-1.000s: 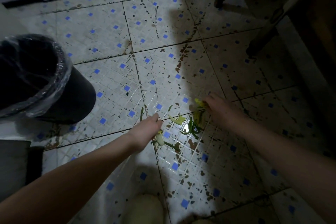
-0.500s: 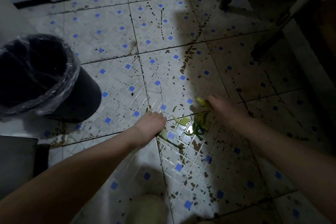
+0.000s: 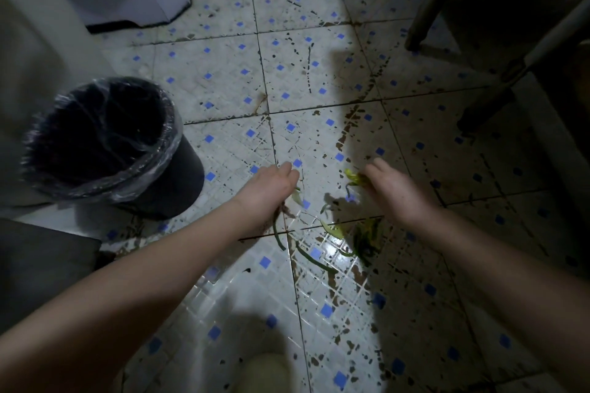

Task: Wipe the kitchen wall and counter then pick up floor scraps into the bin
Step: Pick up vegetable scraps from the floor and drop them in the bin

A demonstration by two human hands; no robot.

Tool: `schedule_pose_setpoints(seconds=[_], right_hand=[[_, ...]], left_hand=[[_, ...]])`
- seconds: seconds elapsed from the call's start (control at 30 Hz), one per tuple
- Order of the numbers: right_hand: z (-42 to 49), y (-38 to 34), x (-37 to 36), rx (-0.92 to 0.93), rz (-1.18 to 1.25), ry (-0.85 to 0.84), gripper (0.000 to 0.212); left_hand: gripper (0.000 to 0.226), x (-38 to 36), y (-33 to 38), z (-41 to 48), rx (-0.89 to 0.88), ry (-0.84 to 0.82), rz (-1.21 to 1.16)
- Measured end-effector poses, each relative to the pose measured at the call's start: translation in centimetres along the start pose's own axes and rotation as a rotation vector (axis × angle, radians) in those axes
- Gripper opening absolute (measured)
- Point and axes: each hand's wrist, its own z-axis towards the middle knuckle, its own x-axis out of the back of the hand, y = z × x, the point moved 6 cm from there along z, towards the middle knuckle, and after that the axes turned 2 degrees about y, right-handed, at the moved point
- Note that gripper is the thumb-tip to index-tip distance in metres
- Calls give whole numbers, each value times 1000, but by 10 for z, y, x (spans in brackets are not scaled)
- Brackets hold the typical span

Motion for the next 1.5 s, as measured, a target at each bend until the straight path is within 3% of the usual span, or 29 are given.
schedule_pose_setpoints(seconds=[0.3,0.6,0.9,1.17,1.33,1.5], right_hand=[[41,-70,32,226,-118,88,16],[86,-121,48,326,-196,99,17],[117,-179,74,392,-141,192,17],[127,-220,67,460,-103,217,17],[134,-247,64,488,-53,268,17],[137,-270,59,526,4,308,18]], left_hand=[[48,44,-63,-26,213,212,-7],[26,76,-124,-71,487,302,-66],[10,122,-146,-105,520,552,-363],[26,111,-175,-143,715,432,-52],[39,83,-182,-163,834,262,-2],[65,69,-184,-178,855,277,-84]])
